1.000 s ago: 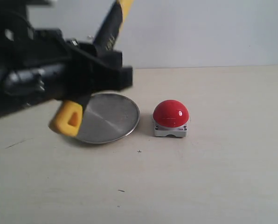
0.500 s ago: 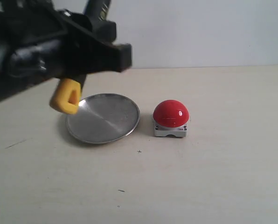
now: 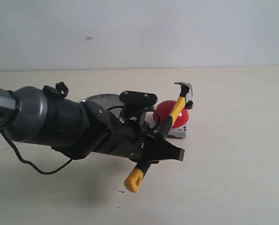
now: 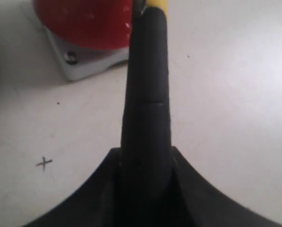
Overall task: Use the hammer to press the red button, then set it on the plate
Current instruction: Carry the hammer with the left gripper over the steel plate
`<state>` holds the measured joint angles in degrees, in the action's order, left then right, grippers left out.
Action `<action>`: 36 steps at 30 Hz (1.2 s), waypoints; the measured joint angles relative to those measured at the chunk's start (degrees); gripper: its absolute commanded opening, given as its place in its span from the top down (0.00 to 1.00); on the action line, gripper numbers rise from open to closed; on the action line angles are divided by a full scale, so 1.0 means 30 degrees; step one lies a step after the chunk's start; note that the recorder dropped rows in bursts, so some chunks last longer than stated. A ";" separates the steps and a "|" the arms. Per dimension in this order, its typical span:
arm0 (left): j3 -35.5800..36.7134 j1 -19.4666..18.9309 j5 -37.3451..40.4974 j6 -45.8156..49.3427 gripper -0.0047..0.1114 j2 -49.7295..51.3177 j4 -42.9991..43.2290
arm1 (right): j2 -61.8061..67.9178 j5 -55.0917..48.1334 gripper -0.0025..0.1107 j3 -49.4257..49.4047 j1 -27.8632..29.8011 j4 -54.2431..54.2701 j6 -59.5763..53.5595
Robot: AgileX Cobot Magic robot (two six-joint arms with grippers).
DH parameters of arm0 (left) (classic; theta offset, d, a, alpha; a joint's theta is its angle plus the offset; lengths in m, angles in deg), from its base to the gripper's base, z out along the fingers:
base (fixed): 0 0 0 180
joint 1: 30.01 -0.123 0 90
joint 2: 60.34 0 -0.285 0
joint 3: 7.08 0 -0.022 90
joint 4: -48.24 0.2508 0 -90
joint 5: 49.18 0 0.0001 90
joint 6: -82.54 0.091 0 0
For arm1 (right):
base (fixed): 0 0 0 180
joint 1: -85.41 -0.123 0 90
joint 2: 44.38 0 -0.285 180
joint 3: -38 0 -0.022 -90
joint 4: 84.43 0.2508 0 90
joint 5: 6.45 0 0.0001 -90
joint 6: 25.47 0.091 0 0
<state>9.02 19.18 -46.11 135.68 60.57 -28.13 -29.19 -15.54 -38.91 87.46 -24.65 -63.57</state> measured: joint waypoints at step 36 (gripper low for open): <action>0.4506 -0.4354 -0.4179 -0.0907 0.96 -0.7099 0.1777 | 0.0000 -0.0036 0.98 0.0000 0.0000 0.0000 0.0000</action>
<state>22.54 6.11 -58.65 132.96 39.28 -22.80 -29.19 -15.65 -38.91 87.46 -24.65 -63.57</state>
